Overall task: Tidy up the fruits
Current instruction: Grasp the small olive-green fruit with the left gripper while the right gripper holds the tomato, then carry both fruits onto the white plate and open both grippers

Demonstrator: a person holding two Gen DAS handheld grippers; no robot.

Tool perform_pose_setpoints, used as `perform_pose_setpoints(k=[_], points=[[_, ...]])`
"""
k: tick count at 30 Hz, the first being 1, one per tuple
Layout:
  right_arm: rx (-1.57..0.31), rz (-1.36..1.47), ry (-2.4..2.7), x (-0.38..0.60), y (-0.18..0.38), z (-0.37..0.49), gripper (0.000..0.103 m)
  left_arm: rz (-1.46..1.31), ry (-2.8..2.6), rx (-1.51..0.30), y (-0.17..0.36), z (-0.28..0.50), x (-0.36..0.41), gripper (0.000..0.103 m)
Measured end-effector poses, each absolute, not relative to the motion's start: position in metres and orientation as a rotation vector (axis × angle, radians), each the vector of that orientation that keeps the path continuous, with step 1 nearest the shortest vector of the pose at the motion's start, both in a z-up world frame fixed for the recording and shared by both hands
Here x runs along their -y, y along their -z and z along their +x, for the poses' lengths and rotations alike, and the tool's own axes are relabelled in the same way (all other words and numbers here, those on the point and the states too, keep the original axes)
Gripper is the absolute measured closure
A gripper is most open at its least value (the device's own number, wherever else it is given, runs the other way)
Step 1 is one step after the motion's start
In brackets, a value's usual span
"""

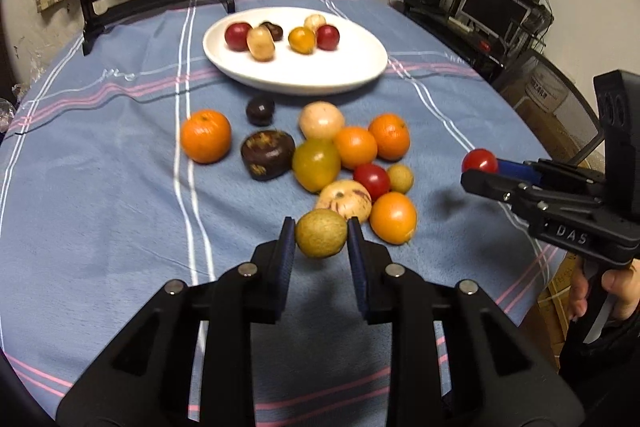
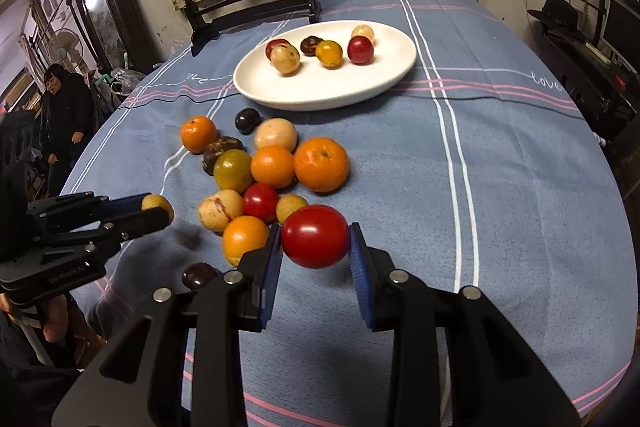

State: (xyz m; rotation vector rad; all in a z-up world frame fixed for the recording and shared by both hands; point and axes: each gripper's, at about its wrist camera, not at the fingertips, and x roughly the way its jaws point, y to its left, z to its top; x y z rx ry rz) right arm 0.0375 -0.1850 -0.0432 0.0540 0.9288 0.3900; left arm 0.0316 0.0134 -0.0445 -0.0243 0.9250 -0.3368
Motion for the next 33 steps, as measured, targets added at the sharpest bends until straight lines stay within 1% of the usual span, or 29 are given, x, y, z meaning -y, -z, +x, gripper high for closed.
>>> perform_pose_setpoints(k=[7, 11, 17, 22, 27, 31, 33], points=[[-0.938, 0.036, -0.400, 0.174, 0.042, 0.043, 0.069, -0.035, 0.323, -0.903, 0.034, 0.038, -0.024, 0.077], [-0.933, 0.017, -0.414, 0.171, 0.037, 0.057, 0.069, -0.018, 0.313, -0.894, 0.025, 0.056, -0.028, 0.077], [-0.886, -0.085, -0.415, 0.163, 0.014, 0.112, 0.069, 0.028, 0.270, -0.882, -0.004, 0.132, -0.028, 0.077], [-0.877, -0.129, -0.389, 0.159, 0.010, 0.195, 0.070, 0.035, 0.268, -0.866, -0.023, 0.214, -0.004, 0.076], [-0.938, -0.077, -0.377, 0.165, 0.032, 0.274, 0.070, -0.003, 0.247, -0.944, 0.001, 0.303, 0.014, 0.076], [-0.951, -0.074, -0.351, 0.169, 0.046, 0.313, 0.070, -0.030, 0.249, -1.009, 0.026, 0.348, 0.025, 0.076], [-0.956, -0.078, -0.346, 0.170, 0.052, 0.325, 0.070, -0.019, 0.245, -1.028, 0.036, 0.359, 0.031, 0.076]])
